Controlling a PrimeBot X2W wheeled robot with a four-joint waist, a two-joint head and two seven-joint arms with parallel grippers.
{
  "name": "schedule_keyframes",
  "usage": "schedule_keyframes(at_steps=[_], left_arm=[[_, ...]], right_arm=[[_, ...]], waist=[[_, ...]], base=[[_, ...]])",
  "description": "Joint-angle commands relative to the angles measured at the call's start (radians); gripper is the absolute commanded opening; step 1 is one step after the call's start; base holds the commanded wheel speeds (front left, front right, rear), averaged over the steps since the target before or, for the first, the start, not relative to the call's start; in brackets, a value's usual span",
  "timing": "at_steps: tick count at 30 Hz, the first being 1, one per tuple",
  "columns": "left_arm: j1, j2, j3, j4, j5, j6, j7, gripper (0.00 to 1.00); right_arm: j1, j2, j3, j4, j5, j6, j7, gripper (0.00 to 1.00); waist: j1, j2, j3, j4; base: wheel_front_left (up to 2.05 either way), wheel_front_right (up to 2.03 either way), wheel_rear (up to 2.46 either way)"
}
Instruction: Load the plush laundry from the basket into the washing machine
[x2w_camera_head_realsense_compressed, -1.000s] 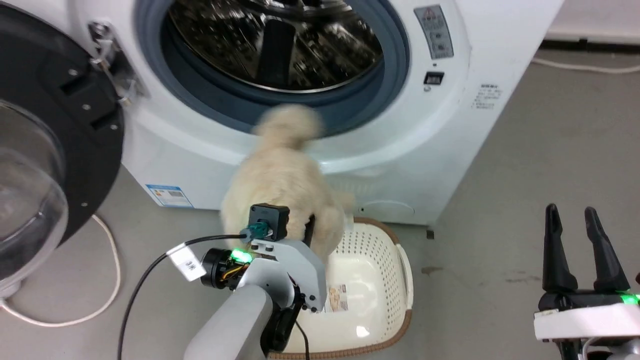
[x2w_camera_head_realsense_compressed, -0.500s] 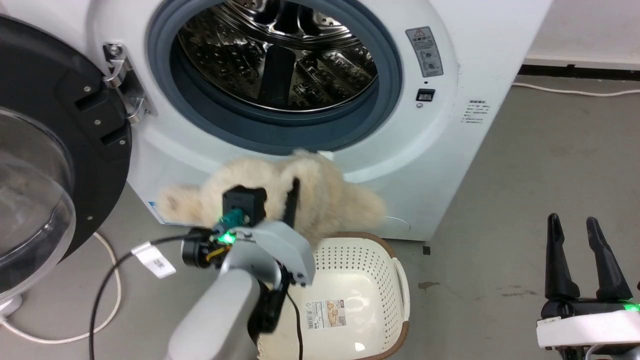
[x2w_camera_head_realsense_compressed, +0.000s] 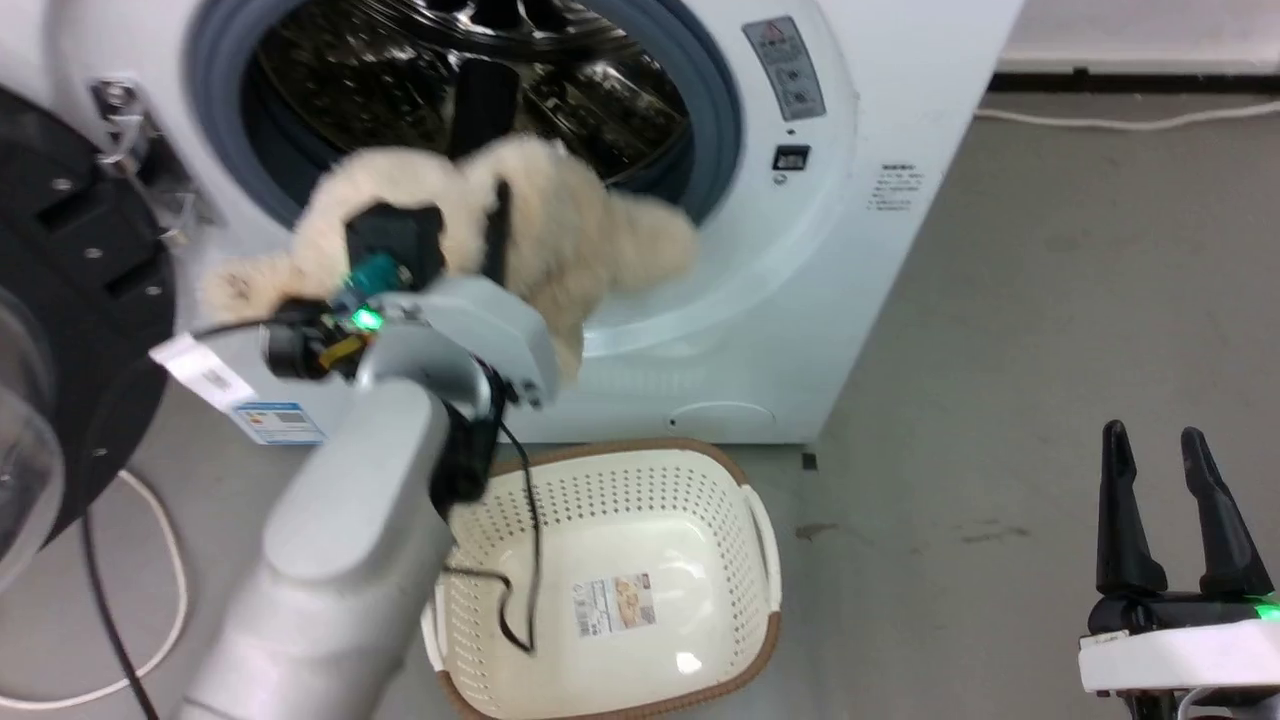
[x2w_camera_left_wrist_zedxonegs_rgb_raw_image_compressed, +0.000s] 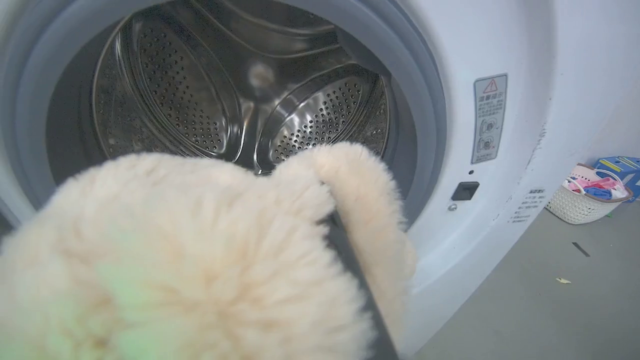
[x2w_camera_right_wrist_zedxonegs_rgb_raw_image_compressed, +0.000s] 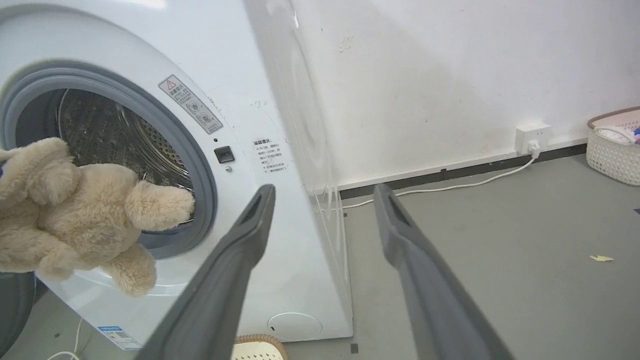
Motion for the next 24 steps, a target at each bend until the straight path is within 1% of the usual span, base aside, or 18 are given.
schedule_keyframes(at_steps=[1,10,17,24], left_arm=[[-0.033,0.01,0.007,0.01,0.013,0.003,-0.018,0.0],[-0.152,0.043,0.036,0.097,0.033,0.013,-0.091,0.0],[-0.242,0.058,0.072,0.132,0.029,0.023,-0.136,0.0],[-0.331,0.08,0.087,0.161,0.038,0.018,-0.157,0.0]], right_arm=[[-0.009,-0.002,-0.001,-0.005,0.004,0.001,0.001,1.0],[-0.045,-0.002,0.003,-0.018,0.009,0.001,-0.005,1.0],[-0.079,-0.002,0.004,-0.025,0.009,0.001,-0.013,1.0],[-0.111,-0.002,0.012,-0.033,0.013,0.001,-0.019,1.0]], waist=[[0.0,0.0,0.019,-0.018],[0.0,0.0,0.119,-0.069],[0.0,0.0,0.205,-0.096],[0.0,0.0,0.279,-0.121]], base=[[0.0,0.0,0.0],[0.0,0.0,0.0],[0.0,0.0,0.0],[0.0,0.0,0.0]])
